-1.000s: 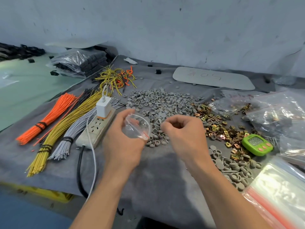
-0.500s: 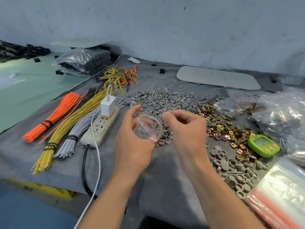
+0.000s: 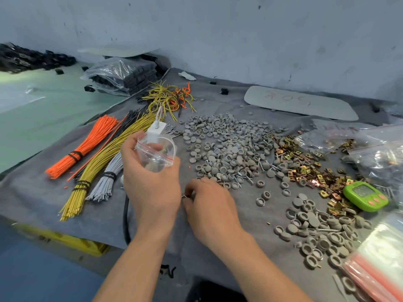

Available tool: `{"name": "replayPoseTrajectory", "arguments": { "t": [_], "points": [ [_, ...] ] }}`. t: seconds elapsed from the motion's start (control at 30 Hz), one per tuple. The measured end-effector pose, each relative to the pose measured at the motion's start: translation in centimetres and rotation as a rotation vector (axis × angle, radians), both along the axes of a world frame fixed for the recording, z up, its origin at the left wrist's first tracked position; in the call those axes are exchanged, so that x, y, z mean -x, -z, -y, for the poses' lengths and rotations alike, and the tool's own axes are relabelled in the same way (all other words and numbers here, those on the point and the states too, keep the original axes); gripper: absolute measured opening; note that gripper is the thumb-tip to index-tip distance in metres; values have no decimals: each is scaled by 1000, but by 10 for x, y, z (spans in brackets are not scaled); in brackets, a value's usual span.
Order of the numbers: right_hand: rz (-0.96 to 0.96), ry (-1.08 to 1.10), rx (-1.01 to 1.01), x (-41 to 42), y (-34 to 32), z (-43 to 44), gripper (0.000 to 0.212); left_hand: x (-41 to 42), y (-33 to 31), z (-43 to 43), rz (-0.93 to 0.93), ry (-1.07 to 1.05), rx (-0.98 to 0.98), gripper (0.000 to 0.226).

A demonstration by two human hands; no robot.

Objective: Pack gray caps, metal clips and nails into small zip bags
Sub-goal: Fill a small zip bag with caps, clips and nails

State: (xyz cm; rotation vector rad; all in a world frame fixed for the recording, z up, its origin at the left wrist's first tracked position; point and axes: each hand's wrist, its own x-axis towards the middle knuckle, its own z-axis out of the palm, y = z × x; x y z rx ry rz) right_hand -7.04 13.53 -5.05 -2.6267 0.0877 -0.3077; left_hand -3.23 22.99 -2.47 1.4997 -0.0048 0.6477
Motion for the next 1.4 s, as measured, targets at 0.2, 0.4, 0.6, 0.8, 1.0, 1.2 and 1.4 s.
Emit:
{"name": "replayPoseTrajectory", "arguments": {
  "t": [0.2, 0.4, 0.6, 0.8, 1.0, 1.2, 1.4],
  "points": [
    [15, 102, -72, 3, -3, 2, 13, -3, 7, -8, -92, 46, -165, 61],
    [319, 231, -607, 7, -40, 44, 20, 4, 11, 11, -171, 237, -480, 56],
    [369, 118, -686, 13, -55, 48, 20, 17, 5, 36, -165, 365, -568, 41],
    [328, 120, -586, 18, -55, 59, 12, 26, -2, 53, -111, 366, -492, 28],
    [359, 402, -481, 16, -45, 101, 16, 22, -3, 53, -121, 377, -395, 48],
    [-84, 430, 35, 1, -19, 108, 12, 18, -3, 52, -102, 375, -296, 53],
    [-80, 397, 72, 0, -19, 110, 27, 20, 0, 54, -81, 371, -317, 48]
  ]
}}
